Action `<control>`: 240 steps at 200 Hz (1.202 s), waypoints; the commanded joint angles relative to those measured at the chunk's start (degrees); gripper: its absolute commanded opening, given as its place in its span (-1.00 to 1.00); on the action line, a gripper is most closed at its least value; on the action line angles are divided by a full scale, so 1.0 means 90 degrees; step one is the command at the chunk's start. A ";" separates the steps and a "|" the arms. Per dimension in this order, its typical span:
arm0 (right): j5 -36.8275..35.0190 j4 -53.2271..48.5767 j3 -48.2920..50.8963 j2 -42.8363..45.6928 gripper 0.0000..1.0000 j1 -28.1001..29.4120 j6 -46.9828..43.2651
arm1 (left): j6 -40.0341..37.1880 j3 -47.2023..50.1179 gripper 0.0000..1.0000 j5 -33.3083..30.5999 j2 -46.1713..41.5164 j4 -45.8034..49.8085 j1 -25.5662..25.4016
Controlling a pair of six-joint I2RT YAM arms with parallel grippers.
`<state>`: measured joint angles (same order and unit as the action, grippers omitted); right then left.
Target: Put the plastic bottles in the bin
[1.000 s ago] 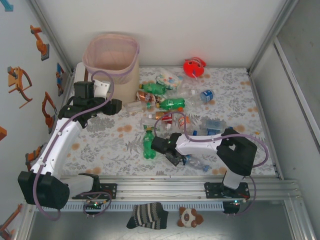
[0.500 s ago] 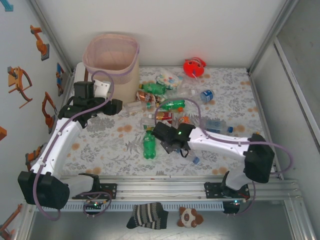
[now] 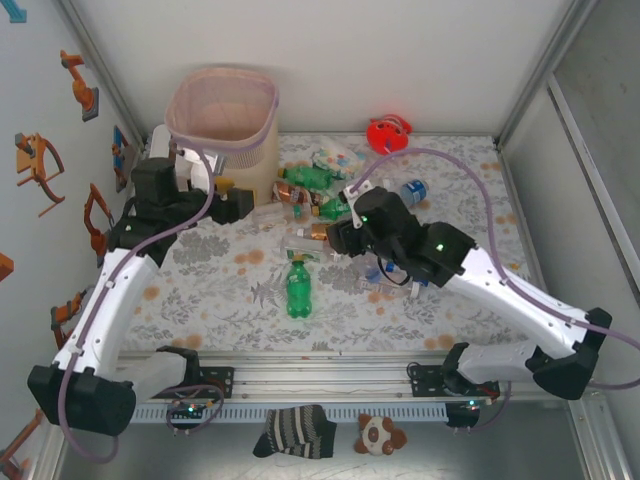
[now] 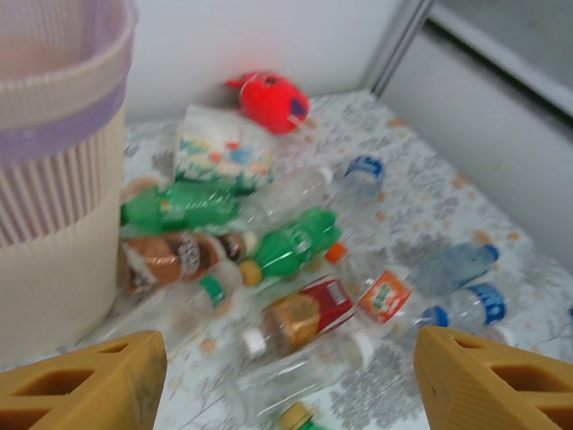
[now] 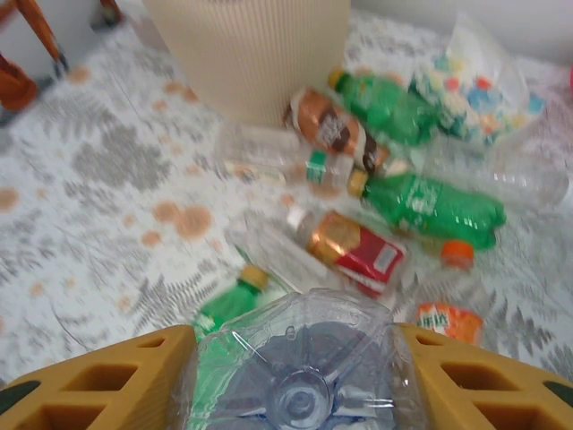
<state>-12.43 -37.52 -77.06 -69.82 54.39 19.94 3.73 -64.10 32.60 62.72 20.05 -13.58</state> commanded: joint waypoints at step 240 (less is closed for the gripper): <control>0.4957 0.3587 -0.1376 0.0117 0.07 -0.0618 0.0680 | 0.0563 -0.1139 0.82 0.3369 -0.0090 -0.2215 -0.2222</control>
<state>27.09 -11.25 -88.88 -69.38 48.93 22.85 10.74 -72.66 60.71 61.34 -1.30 -32.01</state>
